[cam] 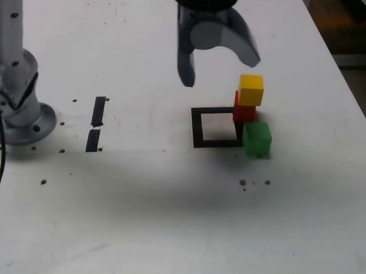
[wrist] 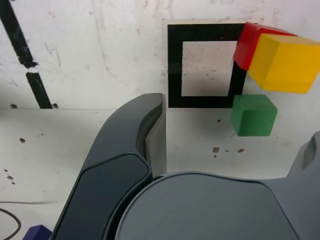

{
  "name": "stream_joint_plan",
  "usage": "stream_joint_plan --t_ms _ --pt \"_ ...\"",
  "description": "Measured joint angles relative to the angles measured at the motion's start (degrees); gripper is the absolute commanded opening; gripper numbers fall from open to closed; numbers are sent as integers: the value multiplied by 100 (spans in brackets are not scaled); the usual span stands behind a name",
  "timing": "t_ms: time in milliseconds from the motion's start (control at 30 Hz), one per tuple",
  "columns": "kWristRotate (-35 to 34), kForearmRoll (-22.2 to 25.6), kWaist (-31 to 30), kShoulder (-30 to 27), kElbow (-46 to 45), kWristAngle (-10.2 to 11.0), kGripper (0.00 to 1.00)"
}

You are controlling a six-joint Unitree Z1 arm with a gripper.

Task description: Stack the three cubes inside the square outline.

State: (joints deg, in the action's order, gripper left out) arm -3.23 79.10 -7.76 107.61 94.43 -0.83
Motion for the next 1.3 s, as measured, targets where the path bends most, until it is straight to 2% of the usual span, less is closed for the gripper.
stream_joint_plan --t_ms 467,1300 --pt "386 290 239 835 958 -1 95" --pt "525 307 385 1596 1535 -33 95"
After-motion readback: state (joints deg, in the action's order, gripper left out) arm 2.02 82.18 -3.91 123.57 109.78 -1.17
